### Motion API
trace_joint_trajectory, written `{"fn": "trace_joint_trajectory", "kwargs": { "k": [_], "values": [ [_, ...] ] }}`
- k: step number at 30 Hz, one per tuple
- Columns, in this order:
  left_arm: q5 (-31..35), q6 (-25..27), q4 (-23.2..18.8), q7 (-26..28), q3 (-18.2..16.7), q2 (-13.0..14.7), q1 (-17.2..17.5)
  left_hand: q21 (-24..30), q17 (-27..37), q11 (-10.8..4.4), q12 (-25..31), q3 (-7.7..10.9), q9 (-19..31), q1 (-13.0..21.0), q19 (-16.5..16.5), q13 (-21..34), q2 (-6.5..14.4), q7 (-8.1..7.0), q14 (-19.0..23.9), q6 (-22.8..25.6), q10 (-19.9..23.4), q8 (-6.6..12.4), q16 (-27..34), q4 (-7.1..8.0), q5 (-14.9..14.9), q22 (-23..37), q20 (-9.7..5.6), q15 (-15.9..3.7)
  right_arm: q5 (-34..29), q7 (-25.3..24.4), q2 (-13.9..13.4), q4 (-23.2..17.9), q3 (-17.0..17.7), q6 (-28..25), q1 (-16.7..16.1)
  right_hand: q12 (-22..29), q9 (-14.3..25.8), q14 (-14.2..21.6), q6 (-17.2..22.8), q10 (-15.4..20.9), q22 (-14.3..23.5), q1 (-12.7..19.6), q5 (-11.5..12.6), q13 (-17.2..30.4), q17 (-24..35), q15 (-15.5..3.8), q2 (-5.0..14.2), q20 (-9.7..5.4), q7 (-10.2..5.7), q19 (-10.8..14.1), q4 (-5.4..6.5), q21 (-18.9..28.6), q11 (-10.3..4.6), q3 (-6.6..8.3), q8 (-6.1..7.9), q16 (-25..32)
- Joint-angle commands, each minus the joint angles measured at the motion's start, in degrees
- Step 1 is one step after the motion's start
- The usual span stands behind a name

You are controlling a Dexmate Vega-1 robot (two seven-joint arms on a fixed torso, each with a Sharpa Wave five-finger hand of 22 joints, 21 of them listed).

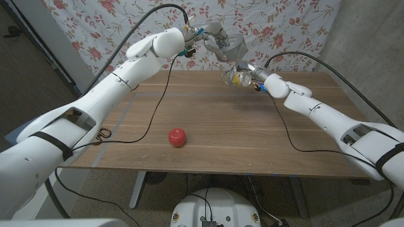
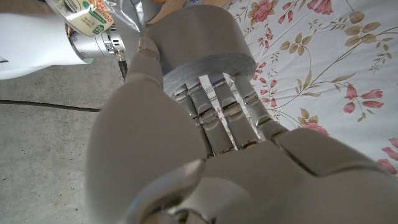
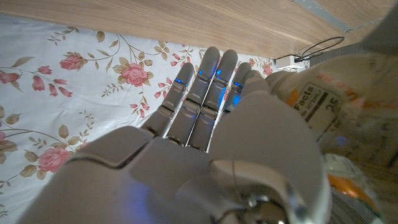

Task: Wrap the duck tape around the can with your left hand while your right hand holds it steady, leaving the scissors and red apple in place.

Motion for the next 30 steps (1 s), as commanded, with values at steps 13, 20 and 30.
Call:
{"fn": "trace_joint_trajectory", "kwargs": {
  "k": [13, 20, 30],
  "values": [
    [0.6, 3.9, -1.1, 1.3, -1.6, 1.8, 3.4, 0.7, 0.4, -0.05, 0.0, 0.07, 0.2, 14.0, -0.4, 0.4, 13.8, -5.52, 0.4, 6.6, 0.8, 0.21, 0.4, -0.21, -1.2, 0.1, 0.11, -6.74, -5.7, -10.2, -0.3, -0.9, -2.0, -9.5, -1.6, -5.2, -2.1, 0.8, -2.0, -1.5, -0.1, 2.4, -3.6, -4.8, -4.9, -4.77, 0.96, -2.87, 0.69, 2.6, 1.26, 2.4, 1.55, 2.25, -1.75, -3.6],
    [0.5, 4.8, -1.5, 1.1, -1.7, 1.9, 3.7, 0.8, 0.4, -0.07, 0.0, 0.14, 0.3, 14.0, -0.4, 0.5, 13.8, -5.37, 0.4, 6.6, 0.8, 0.25, 0.4, -0.24, -1.5, 0.1, 0.09, -6.74, -7.4, -9.5, -1.2, -3.0, -2.7, -12.5, -1.7, -11.0, -5.2, -4.3, -11.0, -9.7, -0.4, 1.3, -6.4, -7.9, -13.5, -4.49, -0.85, -2.01, -1.39, 0.7, 2.73, 2.1, 0.07, 1.83, -3.0, -11.1],
    [0.4, 7.5, -2.4, 0.3, -1.9, 3.0, 5.1, 1.0, 0.5, -0.06, -0.1, 0.3, 0.3, 14.1, -0.5, 0.7, 13.9, -5.05, 0.3, 6.4, 0.6, 0.19, 0.4, -0.3, -1.8, 0.1, 0.34, -6.73, -9.4, -1.0, -3.4, -8.0, -3.8, -20.2, -1.4, -18.0, -8.0, -16.8, -20.3, -22.7, -0.7, -4.4, -7.1, -10.1, -21.1, -1.26, -3.48, 1.17, -1.18, -2.5, 5.12, 0.0, -0.11, -1.86, -2.77, -15.4]
  ]
}}
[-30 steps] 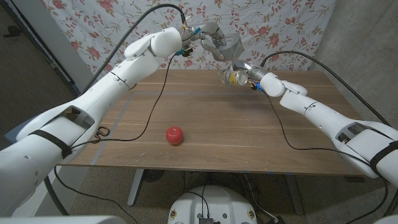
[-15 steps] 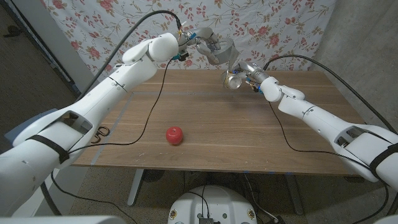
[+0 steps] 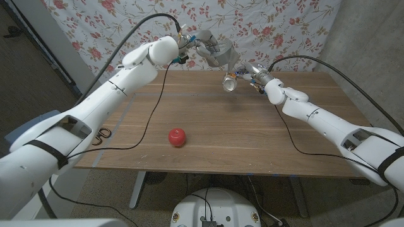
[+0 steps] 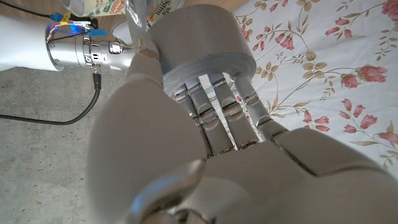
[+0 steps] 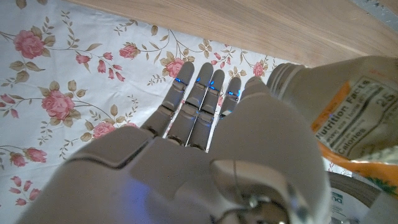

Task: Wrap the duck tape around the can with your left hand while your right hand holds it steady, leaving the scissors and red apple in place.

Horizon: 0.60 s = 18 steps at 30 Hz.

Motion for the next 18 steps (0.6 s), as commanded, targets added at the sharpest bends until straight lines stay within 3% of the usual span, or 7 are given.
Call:
{"fn": "trace_joint_trajectory", "kwargs": {
  "k": [1, 6, 8, 12, 16, 18],
  "values": [
    [0.2, 3.1, -1.4, -0.6, -0.3, 1.3, 1.8, 0.3, 0.2, -0.05, 0.2, 0.33, 0.4, 14.1, -0.2, 0.2, 13.9, -4.95, 0.3, 5.7, 0.2, 0.21, 0.2, -0.31, 0.0, 0.1, 0.06, -6.73, -2.8, 9.3, -2.1, -4.9, -1.4, -9.4, 0.5, -2.5, -0.8, -6.5, -5.1, -5.6, 0.0, -2.2, 0.1, -0.3, -2.2, -4.08, -0.58, 0.6, 0.16, -2.0, 0.53, -1.4, 0.37, -1.5, -0.2, -0.3],
    [0.3, 4.7, -2.5, -1.1, -0.6, 2.0, 2.5, 0.4, 0.2, -0.03, 0.2, 0.42, 0.4, 14.2, -0.3, 0.3, 13.9, -4.75, 0.2, 5.6, 0.1, 0.18, 0.2, -0.35, -0.1, 0.1, 0.17, -6.73, -3.6, 14.9, -2.6, -6.0, -2.6, -12.7, 1.7, -5.0, -1.8, -15.8, -14.4, -13.7, -0.2, -4.2, 0.9, -0.9, -5.0, -2.42, -1.42, 0.8, -0.22, -5.9, 0.64, -4.5, 0.12, -2.89, -0.46, -0.4],
    [0.6, 5.3, -2.9, -1.2, -0.5, 2.3, 2.8, 0.4, 0.2, -0.04, 0.2, 0.44, 0.4, 14.2, -0.3, 0.3, 13.9, -4.66, 0.2, 5.6, 0.1, 0.17, 0.2, -0.36, -0.1, 0.1, 0.26, -6.72, -4.2, 17.3, -2.6, -6.4, -3.2, -14.5, 2.4, -5.6, -2.2, -19.4, -18.1, -17.5, -0.2, -4.9, 1.3, -1.2, -6.2, -2.41, -1.64, 1.1, 0.18, -7.3, 0.68, -5.8, 0.2, -3.4, -0.37, -0.4],
    [0.6, 6.2, -3.4, -1.2, -0.7, 2.7, 3.4, 0.4, 0.3, -0.05, 0.1, 0.5, 0.4, 14.2, -0.4, 0.3, 14.0, -4.61, 0.2, 5.6, 0.0, 0.19, 0.2, -0.39, -0.2, 0.1, 0.36, -6.72, -4.4, 21.0, -2.5, -6.3, -4.0, -16.1, 3.6, -5.9, -2.7, -26.2, -26.7, -24.7, -0.2, -7.4, 1.8, -1.9, -8.3, -0.61, -2.18, 2.27, 0.82, -11.0, 1.13, -8.9, 0.22, -4.82, -0.41, -0.1],
    [0.6, 6.7, -3.9, -1.4, -0.9, 3.1, 3.8, 0.5, 0.3, -0.01, 0.1, 0.55, 0.4, 14.3, -0.4, 0.4, 14.0, -4.48, 0.2, 5.6, 0.0, 0.19, 0.2, -0.4, -0.3, 0.1, 0.37, -6.72, -3.5, 26.7, -2.2, -5.1, -5.0, -17.1, 5.6, -6.1, -3.4, -34.0, -36.2, -32.7, -0.2, -9.5, 2.6, -2.8, -10.3, 1.52, -2.46, 5.01, 1.1, -16.2, 1.04, -12.8, 0.36, -5.97, -0.38, 0.0],
    [0.4, 6.9, -4.1, -1.6, -1.0, 3.3, 3.9, 0.5, 0.3, 0.0, 0.1, 0.58, 0.4, 14.3, -0.4, 0.4, 14.0, -4.51, 0.1, 5.6, -0.1, 0.18, 0.2, -0.4, -0.3, 0.1, 0.41, -6.72, -1.4, 27.6, -2.1, -4.2, -4.4, -15.8, 5.8, -5.8, -3.6, -37.1, -39.0, -35.4, -0.2, -11.5, 2.7, -3.3, -11.0, 2.88, -1.29, 6.6, 1.81, -18.6, 1.86, -14.6, 1.19, -6.24, -0.1, 0.1]
  ]
}}
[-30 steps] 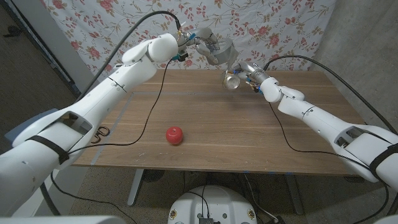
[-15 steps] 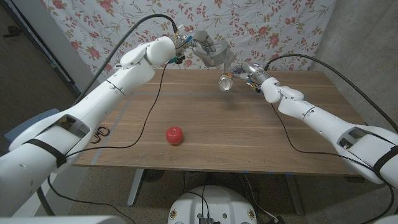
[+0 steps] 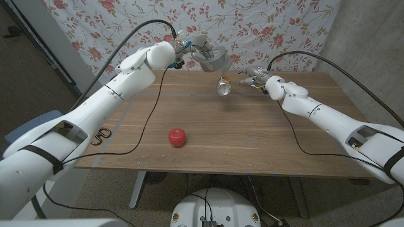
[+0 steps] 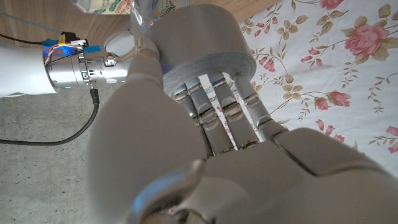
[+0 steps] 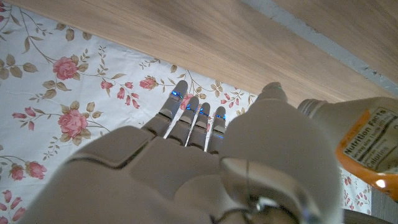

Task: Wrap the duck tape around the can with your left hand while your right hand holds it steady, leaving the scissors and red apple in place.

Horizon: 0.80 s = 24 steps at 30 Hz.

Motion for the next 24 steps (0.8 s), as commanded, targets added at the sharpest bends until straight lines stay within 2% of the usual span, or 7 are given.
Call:
{"fn": "trace_joint_trajectory", "kwargs": {
  "k": [1, 4, 7, 14, 18, 20, 24],
  "values": [
    [0.0, 2.3, -1.7, -0.6, -0.5, 1.4, 1.5, 0.3, 0.3, -0.04, 0.1, 0.42, 0.3, 14.3, 0.0, 0.1, 14.0, -4.5, 0.1, 5.2, -0.1, 0.51, 0.2, -0.24, -0.1, 0.1, 0.06, -6.72, 2.9, 11.6, 0.1, 1.4, -1.1, -2.3, 3.3, 0.4, -0.3, -5.9, -5.8, -5.6, 0.2, -3.7, 0.5, -0.8, -1.3, 1.07, 1.94, 2.11, 0.77, -4.5, 1.31, -3.4, 0.93, -0.91, 0.47, 0.3],
    [-0.1, 2.7, -1.8, -0.6, -0.5, 1.6, 1.8, 0.3, 0.3, -0.05, 0.1, 0.47, 0.4, 14.3, -0.1, 0.1, 14.0, -4.54, 0.1, 5.2, -0.1, 0.55, 0.2, -0.24, -0.2, 0.1, 0.1, -6.72, 4.3, 10.6, -0.1, 1.8, -0.4, -1.0, 3.0, 0.5, -0.4, -7.6, -6.5, -6.8, 0.2, -6.0, 0.1, -1.2, -1.5, 1.41, 4.02, 2.02, 0.62, -6.0, 2.27, -4.6, 1.62, -0.65, 0.75, 0.5],
    [0.0, 3.2, -1.6, -0.8, -0.3, 1.7, 2.0, 0.3, 0.3, -0.05, 0.1, 0.49, 0.4, 14.3, -0.2, 0.1, 14.0, -4.48, 0.1, 5.2, -0.1, 0.56, 0.2, -0.24, -0.2, 0.1, 0.1, -6.72, 5.2, 9.9, -0.4, 1.7, 0.0, -0.7, 2.6, 0.5, -0.5, -9.3, -6.8, -7.7, 0.2, -7.3, -0.4, -1.5, -2.0, 1.52, 4.55, 2.31, 0.43, -7.9, 2.38, -5.9, 1.48, -0.65, 0.98, 0.3],
    [-0.3, 4.3, -0.7, -1.4, 0.0, 2.0, 2.6, 0.4, 0.4, -0.01, 0.1, 0.57, 0.4, 14.3, -0.1, 0.2, 14.0, -4.27, 0.0, 5.2, -0.2, 0.57, 0.2, -0.25, -0.3, 0.1, 0.25, -6.72, 8.6, 8.2, -1.0, 2.2, 1.9, 1.2, 1.6, 0.9, -0.7, -12.5, -7.5, -8.8, 0.1, -9.5, -1.9, -2.6, -3.8, 1.79, 4.76, 5.87, -0.45, -14.7, 1.6, -10.0, 1.9, -0.33, 1.29, 0.3],
    [0.3, 5.6, -0.4, -1.7, 0.5, 2.1, 2.7, 0.5, 0.4, -0.01, 0.0, 0.63, 0.4, 14.3, 0.0, 0.1, 14.0, -4.24, 0.0, 5.1, -0.2, 0.52, 0.2, -0.26, -0.4, 0.1, 0.33, -6.71, 9.1, 5.9, -1.3, 1.4, 2.8, 0.7, 0.6, 0.9, -0.8, -15.3, -8.0, -10.0, 0.1, -10.7, -3.0, -3.3, -5.3, 2.47, 5.01, 8.61, -0.72, -19.4, 1.17, -13.1, 1.8, 0.26, 1.35, 0.2],
    [1.0, 6.1, -0.2, -1.7, 1.0, 2.2, 2.8, 0.5, 0.4, -0.02, 0.0, 0.67, 0.4, 14.3, 0.1, 0.1, 14.0, -4.19, 0.0, 5.1, -0.2, 0.53, 0.2, -0.29, -0.4, 0.1, 0.35, -6.71, 9.4, 4.8, -1.3, 1.1, 3.2, 0.4, 0.2, 0.9, -0.8, -16.0, -8.0, -10.3, 0.1, -10.9, -3.2, -3.5, -5.6, 2.3, 5.01, 9.24, -0.89, -20.7, 1.03, -13.9, 1.67, 0.42, 1.4, 0.1],
    [2.1, 7.1, 0.6, -2.3, 1.8, 2.3, 2.7, 0.6, 0.4, -0.01, -0.2, 0.76, 0.4, 14.4, 0.1, -0.1, 14.0, -4.07, -0.1, 5.0, -0.3, 0.49, 0.2, -0.35, -0.5, 0.0, 0.56, -6.71, 10.3, 2.8, -1.4, 1.3, 4.0, 1.3, -0.4, 1.0, -0.8, -16.5, -7.8, -10.4, 0.1, -11.1, -3.4, -3.7, -6.0, 1.91, 5.05, 9.36, -1.07, -21.0, 0.92, -14.3, 1.6, 0.57, 1.49, 0.1]
  ]
}}
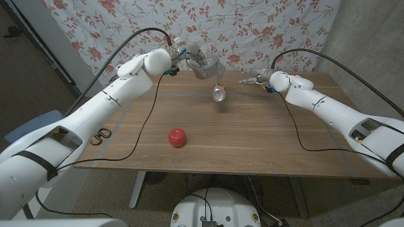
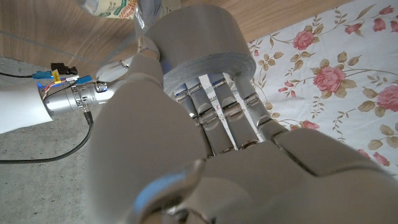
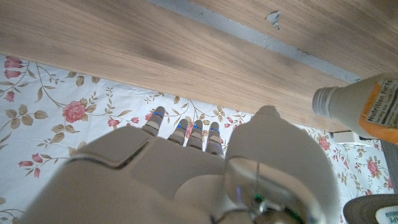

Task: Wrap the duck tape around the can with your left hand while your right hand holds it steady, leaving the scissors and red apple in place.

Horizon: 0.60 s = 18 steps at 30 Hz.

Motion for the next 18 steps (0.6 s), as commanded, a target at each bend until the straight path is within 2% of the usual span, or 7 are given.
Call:
{"fn": "trace_joint_trajectory", "kwargs": {
  "k": [1, 8, 14, 18],
  "values": [
    [2.3, 3.0, 1.5, -1.1, 1.9, 0.4, 0.4, 0.4, 0.2, -0.01, -0.2, 0.62, 0.4, 14.4, 0.1, -0.1, 14.0, -4.04, -0.1, 5.0, -0.1, 0.42, 0.2, -0.05, -0.4, 0.0, 0.66, -6.71, 3.0, -5.3, -0.5, -0.3, 2.5, 1.4, -2.0, 0.3, 0.0, -0.9, -0.1, -0.6, 0.1, -0.3, -0.2, -0.1, -0.2, -0.23, -0.03, 0.39, -0.28, -3.0, -0.12, -0.4, -0.03, 0.34, 0.31, 0.1],
    [4.4, 4.2, 3.7, -2.7, 4.0, 0.1, -0.2, 0.4, 0.1, 0.01, -0.3, 0.74, 0.4, 14.5, 0.1, -0.3, 14.0, -4.04, -0.3, 4.9, -0.1, 0.37, 0.1, -0.13, -0.4, 0.0, 0.76, -6.72, 4.1, -9.9, -0.2, 0.5, 3.9, 3.7, -3.1, 0.1, 0.0, -3.1, -0.3, -1.7, 0.1, -1.1, -0.7, -0.5, -1.0, 0.0, -0.02, 0.03, -0.39, -3.5, -0.19, -1.3, -0.01, 0.6, 0.26, -0.1],
    [7.3, 5.1, 4.9, -4.5, 6.0, -0.2, -1.1, 0.4, 0.0, 0.07, -0.5, 0.97, 0.4, 14.7, 0.0, -0.7, 14.1, -3.89, -0.6, 4.6, -0.3, 0.2, -0.2, -0.22, -0.5, 0.0, 0.88, -6.71, 4.5, -11.7, 0.1, 1.4, 4.2, 4.9, -3.2, 0.0, 0.0, -3.9, -0.5, -2.5, 0.1, -1.8, -1.0, -0.8, -1.5, 0.42, -0.19, -0.22, -0.5, -4.2, -0.11, -2.0, -0.08, 0.56, 0.23, 0.0],
    [9.1, 5.7, 5.5, -6.3, 7.0, -0.4, -2.0, 0.1, -0.6, 0.2, -0.8, 1.6, 0.3, 14.8, -0.6, -1.4, 14.5, -3.3, -1.6, 3.7, -0.8, -0.23, -1.0, -0.23, -0.7, -0.1, 1.7, -6.64, 4.6, -12.7, 0.3, 2.3, 4.2, 6.1, -3.0, 0.1, 0.0, -3.6, -0.4, -2.5, 0.1, -2.1, -1.2, -1.0, -1.7, 0.71, -0.27, -0.2, -0.57, -3.7, -0.13, -2.0, -0.19, 0.57, 0.3, 0.3]
  ]
}}
